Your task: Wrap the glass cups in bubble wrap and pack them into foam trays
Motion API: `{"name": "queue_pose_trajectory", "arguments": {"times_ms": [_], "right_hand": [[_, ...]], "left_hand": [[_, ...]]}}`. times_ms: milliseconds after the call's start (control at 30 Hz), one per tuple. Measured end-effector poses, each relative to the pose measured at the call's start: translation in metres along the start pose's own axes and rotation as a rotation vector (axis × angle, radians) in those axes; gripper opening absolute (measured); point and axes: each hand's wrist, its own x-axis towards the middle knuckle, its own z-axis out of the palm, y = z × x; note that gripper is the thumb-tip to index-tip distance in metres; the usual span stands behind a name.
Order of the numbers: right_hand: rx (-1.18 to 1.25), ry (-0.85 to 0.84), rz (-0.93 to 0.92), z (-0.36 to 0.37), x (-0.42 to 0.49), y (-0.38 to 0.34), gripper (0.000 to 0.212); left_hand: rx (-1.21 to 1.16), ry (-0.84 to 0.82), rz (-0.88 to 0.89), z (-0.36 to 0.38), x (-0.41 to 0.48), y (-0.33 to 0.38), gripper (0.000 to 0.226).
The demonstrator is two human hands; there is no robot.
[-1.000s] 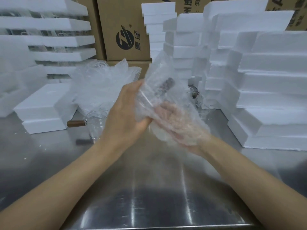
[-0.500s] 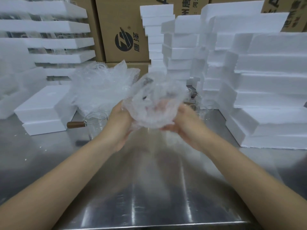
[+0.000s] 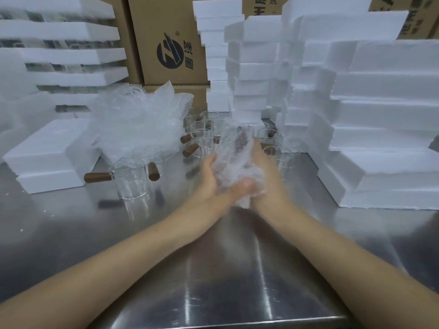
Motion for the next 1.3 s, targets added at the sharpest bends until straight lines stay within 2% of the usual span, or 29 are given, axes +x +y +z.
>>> {"name": "queue_pose_trajectory", "arguments": {"times_ms": [67, 100, 167, 267, 300, 367, 433, 500, 600, 667, 733, 767, 867, 967, 1033, 1100, 1200, 1300], "right_hand": [[-0.078, 0.007, -0.027, 0.006, 0.007, -0.011, 0.016], [-0.061, 0.009, -0.020, 0.010, 0.009, -0.010, 0.018], [0.045, -0.020, 0.035, 0.010, 0.014, -0.014, 0.032], [0.387, -0.134, 0.099, 0.007, 0.014, -0.016, 0.046], [0.397, -0.168, 0.079, 0.008, 0.012, -0.018, 0.053], [0.322, -0.196, 0.019, 0.012, 0.008, -0.019, 0.062], [0.267, -0.139, -0.004, 0.016, 0.007, -0.015, 0.059], [0.252, -0.046, 0.031, 0.015, 0.010, -0.012, 0.049], [0.202, 0.092, 0.073, 0.006, 0.016, -0.007, 0.034], [0.172, 0.168, 0.133, 0.002, 0.020, -0.002, 0.030], [0.160, 0.174, 0.184, 0.002, 0.021, 0.002, 0.023], [0.158, 0.156, 0.192, 0.004, 0.020, 0.002, 0.024], [0.216, 0.058, 0.177, 0.010, 0.016, -0.005, 0.031], [0.496, -0.096, 0.170, 0.007, 0.015, -0.013, 0.041], [0.540, -0.122, 0.139, 0.002, 0.017, -0.017, 0.049], [0.462, -0.126, 0.105, 0.001, 0.017, -0.017, 0.061], [0.452, -0.237, 0.156, 0.001, 0.016, -0.015, 0.074], [0.460, -0.320, 0.190, 0.001, 0.015, -0.013, 0.067]], "left_hand": [[-0.050, 0.224, 0.046, -0.002, 0.006, 0.001, 0.084], [-0.049, 0.292, 0.040, -0.001, 0.006, 0.006, 0.071], [-0.153, 0.339, 0.024, -0.007, 0.008, 0.012, 0.041], [-0.248, 0.369, -0.002, -0.022, 0.008, 0.014, 0.026], [-0.245, 0.403, -0.029, -0.024, 0.007, 0.016, 0.023], [-0.216, 0.456, -0.092, -0.026, 0.007, 0.014, 0.024], [-0.145, 0.449, -0.091, -0.025, 0.008, 0.013, 0.024], [-0.091, 0.345, -0.023, -0.019, 0.008, 0.013, 0.023], [-0.037, 0.215, 0.073, -0.010, 0.003, 0.012, 0.045], [0.228, 0.120, 0.149, -0.008, 0.001, 0.009, 0.075], [0.499, 0.136, 0.227, -0.007, 0.001, 0.006, 0.079], [0.540, 0.173, 0.258, -0.009, 0.002, 0.007, 0.074], [0.367, 0.258, 0.297, -0.015, 0.003, 0.010, 0.053], [0.107, 0.391, 0.188, -0.027, 0.006, 0.018, 0.034], [-0.183, 0.336, 0.067, -0.033, 0.011, 0.022, 0.025], [-0.372, 0.211, -0.010, -0.036, 0.012, 0.024, 0.033], [-0.375, 0.037, -0.103, -0.038, 0.013, 0.025, 0.038], [-0.182, -0.060, -0.162, -0.049, 0.013, 0.027, 0.034]]}}
